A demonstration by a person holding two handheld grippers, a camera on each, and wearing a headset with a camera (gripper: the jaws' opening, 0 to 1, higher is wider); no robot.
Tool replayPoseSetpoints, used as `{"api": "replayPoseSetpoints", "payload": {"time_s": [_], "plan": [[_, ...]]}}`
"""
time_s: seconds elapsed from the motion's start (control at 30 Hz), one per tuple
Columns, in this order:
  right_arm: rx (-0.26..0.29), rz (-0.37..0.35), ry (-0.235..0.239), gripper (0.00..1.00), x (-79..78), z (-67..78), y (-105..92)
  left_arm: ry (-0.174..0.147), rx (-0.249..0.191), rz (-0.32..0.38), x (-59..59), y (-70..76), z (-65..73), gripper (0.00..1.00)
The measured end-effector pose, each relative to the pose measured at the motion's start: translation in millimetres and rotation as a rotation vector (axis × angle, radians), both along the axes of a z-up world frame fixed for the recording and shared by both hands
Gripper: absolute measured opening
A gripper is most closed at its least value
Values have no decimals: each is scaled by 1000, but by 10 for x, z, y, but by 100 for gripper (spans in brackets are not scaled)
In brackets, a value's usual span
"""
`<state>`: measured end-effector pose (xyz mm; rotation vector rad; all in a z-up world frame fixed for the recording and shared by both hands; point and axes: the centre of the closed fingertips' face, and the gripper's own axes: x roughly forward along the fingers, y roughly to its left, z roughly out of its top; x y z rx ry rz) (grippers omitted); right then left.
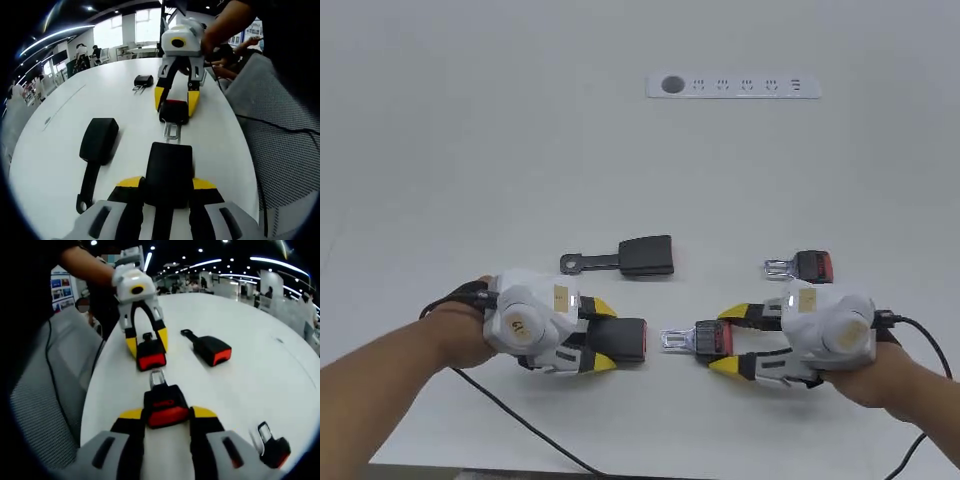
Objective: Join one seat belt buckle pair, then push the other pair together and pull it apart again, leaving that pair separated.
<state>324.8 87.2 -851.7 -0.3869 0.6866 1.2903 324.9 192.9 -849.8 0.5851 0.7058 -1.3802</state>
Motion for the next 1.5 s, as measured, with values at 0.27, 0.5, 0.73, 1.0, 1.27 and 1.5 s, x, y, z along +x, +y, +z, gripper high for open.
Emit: {"api": "replayPoseSetpoints", "payload": {"time_s": [0.27,0.5,0.73,1.0,1.27,1.5], "plan": [[-19,23,5,35,6,5,203,11,0,7,3,-5,-2,36],[-27,28,8,35,34,-2,304,0,17,-15,-4,-1,-10,36],[-39,58,35,34,25,-5,322,-1,38,-58,-19,-12,-17,35],[-53,49,32,34,30,-4,379,6,39,-55,-21,-16,-3,35],[-96,68,39,34,39,9,434,12,42,-55,-15,-21,1,35],[-100,57,41,34,21,10,529,15,41,-54,-15,-25,0,35]]}}
